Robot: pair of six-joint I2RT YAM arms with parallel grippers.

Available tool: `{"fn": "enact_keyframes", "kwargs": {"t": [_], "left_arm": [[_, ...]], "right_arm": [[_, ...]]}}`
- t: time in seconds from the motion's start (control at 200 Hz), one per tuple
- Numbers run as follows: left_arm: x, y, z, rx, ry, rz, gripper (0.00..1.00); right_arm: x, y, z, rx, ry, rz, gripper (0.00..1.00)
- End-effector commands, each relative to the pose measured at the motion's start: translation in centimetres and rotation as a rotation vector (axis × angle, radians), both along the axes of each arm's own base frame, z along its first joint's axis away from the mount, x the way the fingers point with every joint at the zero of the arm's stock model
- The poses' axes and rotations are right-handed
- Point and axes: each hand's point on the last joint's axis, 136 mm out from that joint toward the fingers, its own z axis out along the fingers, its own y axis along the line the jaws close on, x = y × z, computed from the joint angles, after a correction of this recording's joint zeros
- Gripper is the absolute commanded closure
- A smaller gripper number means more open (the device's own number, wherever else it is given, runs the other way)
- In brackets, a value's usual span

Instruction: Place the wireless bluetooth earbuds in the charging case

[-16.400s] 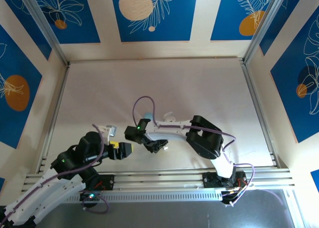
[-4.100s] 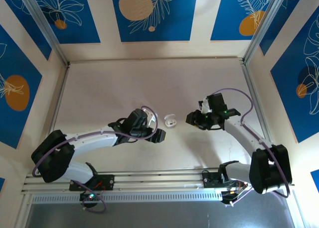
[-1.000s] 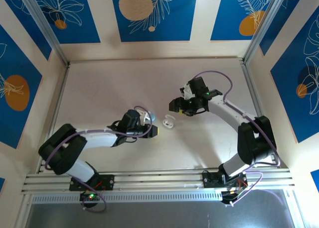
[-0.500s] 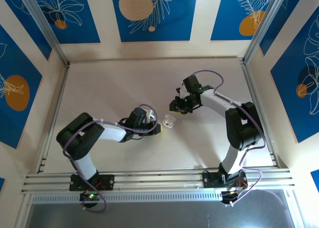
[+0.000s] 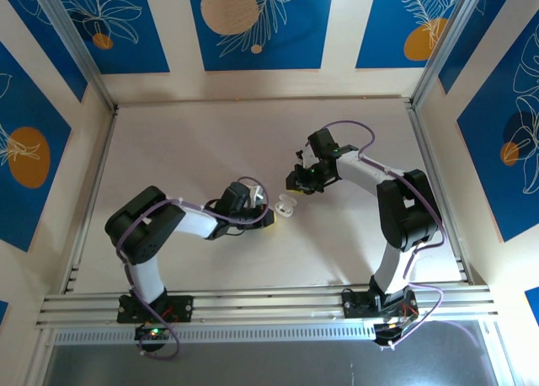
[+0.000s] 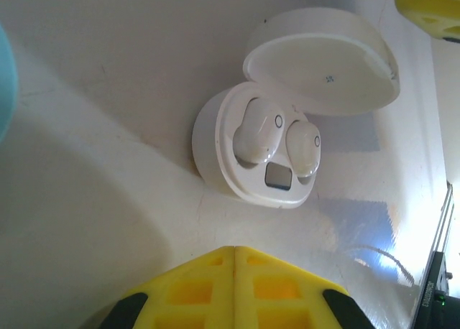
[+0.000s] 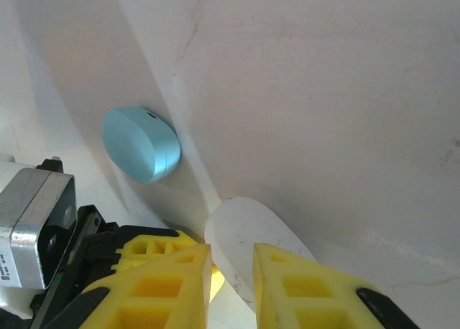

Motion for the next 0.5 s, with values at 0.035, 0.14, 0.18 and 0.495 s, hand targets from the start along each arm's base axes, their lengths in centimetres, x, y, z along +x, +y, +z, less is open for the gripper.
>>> {"fn": "enact_keyframes", "kwargs": {"t": [0.035, 0.14, 0.18, 0.495], "left_arm": [[0.51, -1.70, 1.04, -0.052, -0.019, -0.028, 1.00], [0.75, -1.97, 0.88, -0.053, -0.019, -0.030, 1.00], [0.79, -2.05, 0.80, -0.055, -0.017, -0.031, 1.00], [0.69, -2.15, 0.60, -0.046, -0.019, -0.037, 1.00]], "right_arm": [[-0.68, 0.74, -0.30, 0.025, 0.025, 0.016, 0.78], [-0.89, 0.84, -0.45, 0.027, 0.029, 0.017, 0.78], [-0.95, 0.90, -0.49, 0.027, 0.029, 0.019, 0.78], [-1.60, 1.22, -0.21, 0.031, 0.032, 0.028, 0.78]]}}
